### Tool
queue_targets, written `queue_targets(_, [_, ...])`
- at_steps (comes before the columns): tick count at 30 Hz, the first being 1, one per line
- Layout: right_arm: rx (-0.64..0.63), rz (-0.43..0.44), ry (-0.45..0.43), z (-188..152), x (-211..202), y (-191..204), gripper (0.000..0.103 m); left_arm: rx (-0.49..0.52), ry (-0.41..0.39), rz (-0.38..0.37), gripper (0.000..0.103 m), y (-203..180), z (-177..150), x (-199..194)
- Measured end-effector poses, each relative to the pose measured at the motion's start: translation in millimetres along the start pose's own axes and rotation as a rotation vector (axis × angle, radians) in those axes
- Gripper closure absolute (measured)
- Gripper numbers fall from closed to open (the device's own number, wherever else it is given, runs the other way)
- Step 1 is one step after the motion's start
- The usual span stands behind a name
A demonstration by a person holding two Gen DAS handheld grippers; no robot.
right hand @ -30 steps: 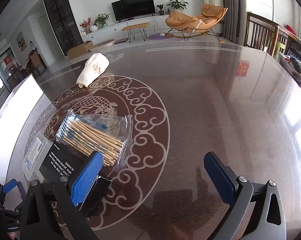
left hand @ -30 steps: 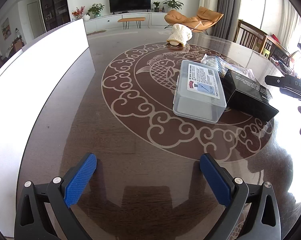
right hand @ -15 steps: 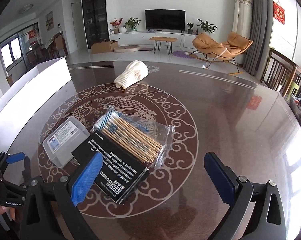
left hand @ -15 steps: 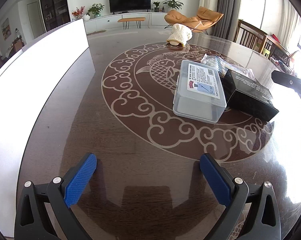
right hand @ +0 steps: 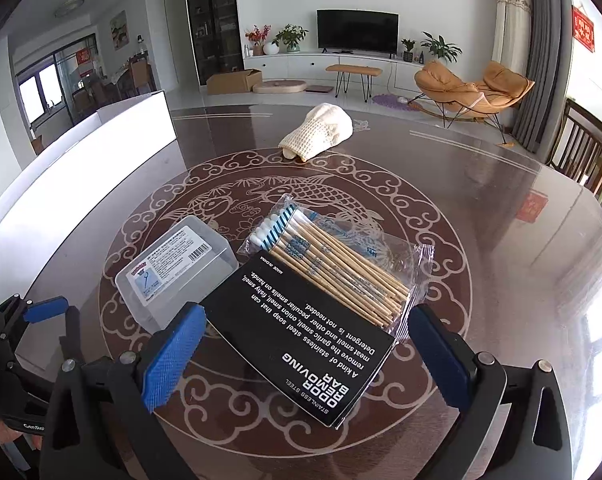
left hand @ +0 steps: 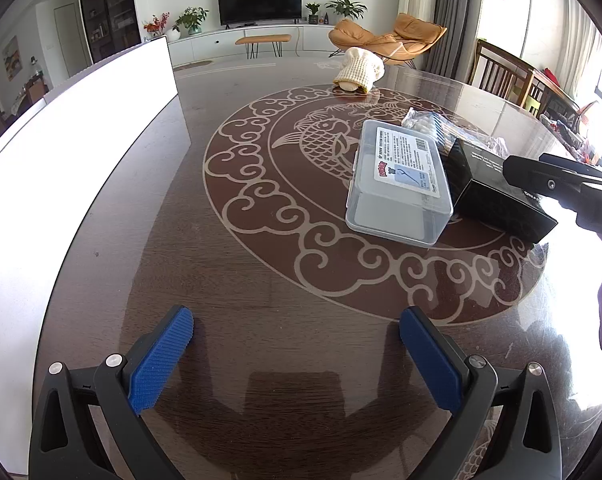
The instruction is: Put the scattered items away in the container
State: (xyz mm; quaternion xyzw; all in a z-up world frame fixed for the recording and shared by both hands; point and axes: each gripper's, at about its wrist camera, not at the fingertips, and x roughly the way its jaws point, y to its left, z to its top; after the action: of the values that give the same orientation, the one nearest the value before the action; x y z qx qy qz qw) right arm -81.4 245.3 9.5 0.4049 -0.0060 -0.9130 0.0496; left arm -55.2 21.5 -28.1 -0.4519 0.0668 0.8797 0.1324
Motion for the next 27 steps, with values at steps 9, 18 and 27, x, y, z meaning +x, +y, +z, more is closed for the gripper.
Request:
queue_targets(9, [-0.092, -0.051, 0.032, -4.9, 16.5, 29.9, 0.002, 0.000, 0.000, 0.000, 0.000, 0.0, 0.0, 0.0])
queue_targets(18, [-0.142, -0.211, 0.042, -19.2, 24.6, 19.0, 0.002, 0.000, 0.000, 0.000, 0.000, 0.0, 0.0, 0.0])
queue_targets(27, [0.018, -0.300, 0.064, -41.8, 5.2, -33.2, 0.002, 0.000, 0.000, 0.000, 0.000, 0.0, 0.1, -0.1])
